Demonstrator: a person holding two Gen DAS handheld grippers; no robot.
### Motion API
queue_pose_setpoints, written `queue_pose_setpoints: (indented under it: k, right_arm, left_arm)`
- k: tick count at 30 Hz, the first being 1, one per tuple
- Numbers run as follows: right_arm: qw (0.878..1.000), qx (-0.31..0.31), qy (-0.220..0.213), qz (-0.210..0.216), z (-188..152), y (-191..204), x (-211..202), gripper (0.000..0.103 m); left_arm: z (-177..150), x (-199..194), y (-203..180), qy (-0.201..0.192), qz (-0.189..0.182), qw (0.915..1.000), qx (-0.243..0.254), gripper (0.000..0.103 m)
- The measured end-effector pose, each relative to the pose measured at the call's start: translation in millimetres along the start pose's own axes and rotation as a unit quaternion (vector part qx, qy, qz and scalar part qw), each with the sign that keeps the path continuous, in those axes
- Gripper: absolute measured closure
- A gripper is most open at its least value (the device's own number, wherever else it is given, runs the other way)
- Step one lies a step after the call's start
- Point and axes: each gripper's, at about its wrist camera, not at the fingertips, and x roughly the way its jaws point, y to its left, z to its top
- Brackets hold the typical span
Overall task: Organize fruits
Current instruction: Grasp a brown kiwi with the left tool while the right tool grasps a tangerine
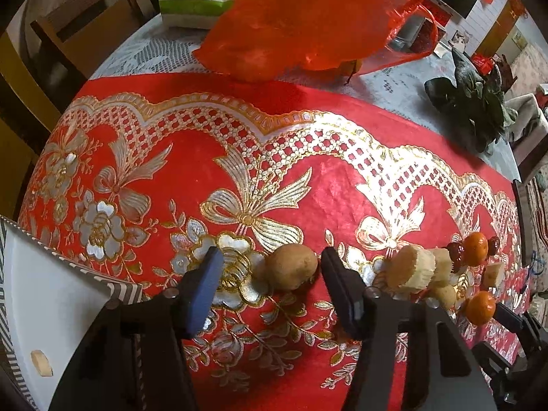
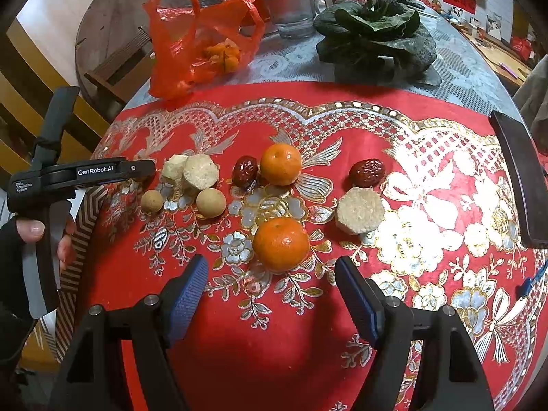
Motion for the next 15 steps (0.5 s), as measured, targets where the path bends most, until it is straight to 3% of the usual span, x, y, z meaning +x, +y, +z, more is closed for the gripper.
queue_pose_setpoints:
  k: [2,6,15]
  right_arm:
    - [1.000,0.002,0.000,0.001,0,-1,0,0.022]
    - [1.000,0.001,-0.003,0.004,2,-1,2,0.022]
    - [1.000,0.006,-0.005,-0.004,7,-4,13,0.026]
  left_arm:
    - [1,1,-1,-0.001,0.002,1.0000,0.002,0.051]
    - [2,0,-1,-0.004,0.006,1.0000,0.006,0.076]
    - [-8,-12,7,-0.001,-0.005,1.0000,-0.003,0.076]
